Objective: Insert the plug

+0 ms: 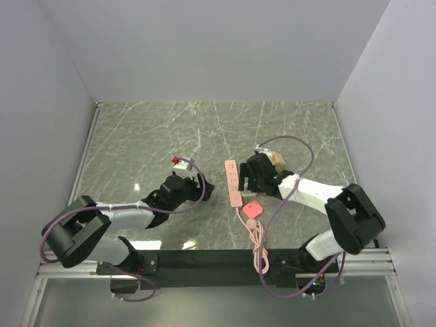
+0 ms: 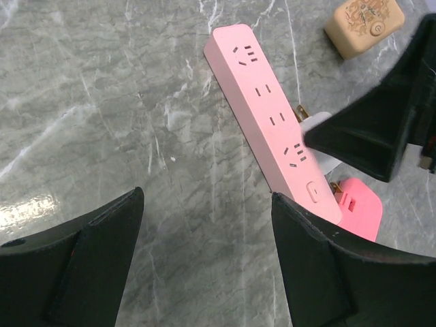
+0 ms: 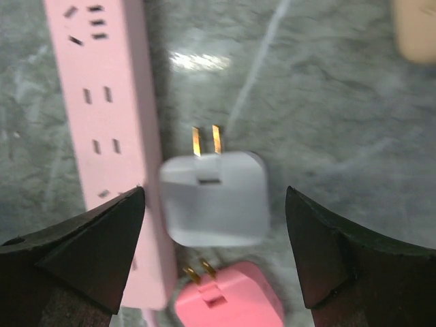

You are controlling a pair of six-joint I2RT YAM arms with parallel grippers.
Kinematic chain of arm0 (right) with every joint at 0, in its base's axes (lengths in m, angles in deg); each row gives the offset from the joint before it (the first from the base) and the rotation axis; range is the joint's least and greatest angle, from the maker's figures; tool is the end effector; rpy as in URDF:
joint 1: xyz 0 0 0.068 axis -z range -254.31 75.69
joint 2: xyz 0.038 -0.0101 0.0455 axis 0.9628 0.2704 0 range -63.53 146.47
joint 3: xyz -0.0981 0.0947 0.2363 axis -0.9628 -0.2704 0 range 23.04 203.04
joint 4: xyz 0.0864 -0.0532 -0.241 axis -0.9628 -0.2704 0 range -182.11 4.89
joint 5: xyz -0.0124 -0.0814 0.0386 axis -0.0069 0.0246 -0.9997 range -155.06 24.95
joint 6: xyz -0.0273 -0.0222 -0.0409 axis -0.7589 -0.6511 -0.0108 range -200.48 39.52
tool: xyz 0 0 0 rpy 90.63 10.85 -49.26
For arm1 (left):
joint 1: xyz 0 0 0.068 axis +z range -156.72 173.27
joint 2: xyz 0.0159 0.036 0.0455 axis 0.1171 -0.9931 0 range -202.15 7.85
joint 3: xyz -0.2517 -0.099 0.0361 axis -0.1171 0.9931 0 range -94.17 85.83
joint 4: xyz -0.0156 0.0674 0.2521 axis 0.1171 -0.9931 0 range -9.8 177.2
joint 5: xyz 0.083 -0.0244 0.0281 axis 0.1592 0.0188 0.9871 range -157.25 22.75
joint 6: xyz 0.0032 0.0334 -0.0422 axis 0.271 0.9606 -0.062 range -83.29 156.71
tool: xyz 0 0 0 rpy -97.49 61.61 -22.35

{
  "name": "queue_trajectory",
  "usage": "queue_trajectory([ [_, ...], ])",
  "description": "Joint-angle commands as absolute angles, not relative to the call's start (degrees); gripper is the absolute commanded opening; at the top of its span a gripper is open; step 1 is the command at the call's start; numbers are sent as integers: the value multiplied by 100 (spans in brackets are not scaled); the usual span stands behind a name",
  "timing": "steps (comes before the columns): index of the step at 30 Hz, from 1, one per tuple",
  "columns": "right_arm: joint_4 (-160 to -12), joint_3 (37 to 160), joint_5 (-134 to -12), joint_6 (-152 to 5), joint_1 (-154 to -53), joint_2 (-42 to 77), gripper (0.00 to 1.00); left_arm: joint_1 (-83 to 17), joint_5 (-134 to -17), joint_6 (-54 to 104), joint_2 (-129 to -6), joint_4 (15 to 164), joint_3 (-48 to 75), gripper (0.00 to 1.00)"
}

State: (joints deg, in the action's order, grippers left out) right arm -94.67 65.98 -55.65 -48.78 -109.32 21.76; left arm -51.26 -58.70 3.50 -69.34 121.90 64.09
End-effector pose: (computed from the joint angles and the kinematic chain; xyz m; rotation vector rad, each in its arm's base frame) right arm 0.2386 0.1598 0.1700 -0.0012 2.4841 0.3006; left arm 0.1832 -0.1730 0.1645 0.0947 2.0028 -0.7510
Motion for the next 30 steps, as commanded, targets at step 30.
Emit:
queue_trajectory([
  [30, -9943, 6619, -4941, -4585, -11632, 2594, 94, -5111, -6040, 410, -7055, 12368, 6245, 81],
])
